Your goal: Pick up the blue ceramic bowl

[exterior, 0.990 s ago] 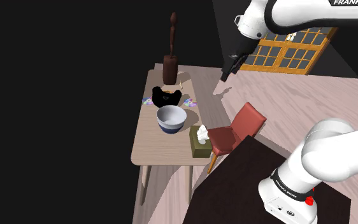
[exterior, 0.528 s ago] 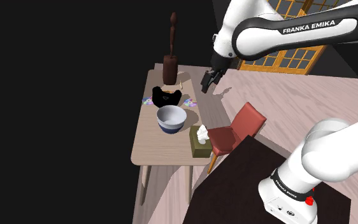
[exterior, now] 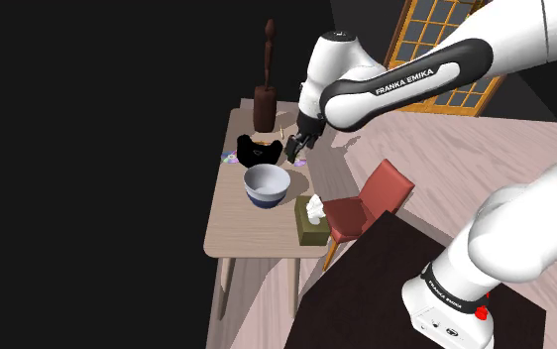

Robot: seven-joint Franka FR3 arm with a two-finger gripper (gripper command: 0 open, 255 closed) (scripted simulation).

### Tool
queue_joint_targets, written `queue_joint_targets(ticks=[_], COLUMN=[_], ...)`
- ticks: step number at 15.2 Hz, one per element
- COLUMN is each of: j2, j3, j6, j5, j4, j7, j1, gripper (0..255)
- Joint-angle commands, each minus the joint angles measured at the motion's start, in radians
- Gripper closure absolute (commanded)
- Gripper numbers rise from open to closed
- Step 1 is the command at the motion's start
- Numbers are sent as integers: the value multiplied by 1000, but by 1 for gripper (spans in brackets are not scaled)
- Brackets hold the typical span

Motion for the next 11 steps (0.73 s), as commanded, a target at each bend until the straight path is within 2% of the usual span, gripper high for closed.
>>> queue_joint_targets(ticks=[1, 6, 11], j2=[84, 290, 497], j3=[20, 42, 19], j6=[52, 147, 199], j5=[-39, -173, -314], j4=[28, 119, 247], j7=[47, 179, 311], j1=[-8, -15, 18], gripper=[0, 0, 0])
